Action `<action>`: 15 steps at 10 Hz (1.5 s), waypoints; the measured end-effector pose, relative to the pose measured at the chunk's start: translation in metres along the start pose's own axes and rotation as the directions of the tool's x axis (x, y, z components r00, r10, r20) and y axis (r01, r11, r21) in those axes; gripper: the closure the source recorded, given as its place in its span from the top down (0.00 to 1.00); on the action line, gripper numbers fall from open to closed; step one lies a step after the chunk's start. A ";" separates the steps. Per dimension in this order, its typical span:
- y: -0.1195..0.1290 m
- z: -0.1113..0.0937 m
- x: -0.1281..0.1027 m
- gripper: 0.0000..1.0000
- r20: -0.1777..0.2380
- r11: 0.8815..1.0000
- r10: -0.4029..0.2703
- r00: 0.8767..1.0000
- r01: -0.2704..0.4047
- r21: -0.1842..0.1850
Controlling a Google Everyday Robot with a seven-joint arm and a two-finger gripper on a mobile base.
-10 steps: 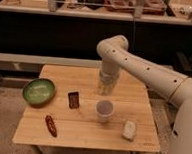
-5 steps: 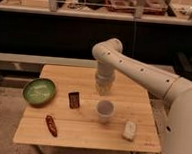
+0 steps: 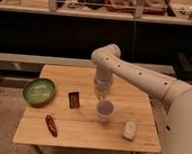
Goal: Knock the eraser over
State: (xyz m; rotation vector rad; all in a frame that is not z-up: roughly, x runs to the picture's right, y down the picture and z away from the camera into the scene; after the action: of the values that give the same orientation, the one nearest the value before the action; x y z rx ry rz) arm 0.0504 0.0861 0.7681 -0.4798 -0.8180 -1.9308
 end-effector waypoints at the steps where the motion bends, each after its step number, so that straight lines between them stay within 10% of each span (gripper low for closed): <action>1: -0.005 0.000 -0.001 0.33 -0.018 1.000 -0.008 1.000 0.008 0.005; 7: -0.003 -0.010 0.003 0.19 0.000 0.997 -0.071 0.997 0.071 -0.001; 9: -0.010 -0.014 0.022 0.02 -0.052 0.996 -0.081 0.995 0.082 0.024; 15: -0.062 -0.011 0.110 0.00 -0.310 0.970 -0.141 0.940 0.194 0.145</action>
State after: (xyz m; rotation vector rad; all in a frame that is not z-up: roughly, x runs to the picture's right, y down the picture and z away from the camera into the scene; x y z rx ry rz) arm -0.0556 0.0304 0.8084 -0.0093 -0.8403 -2.0025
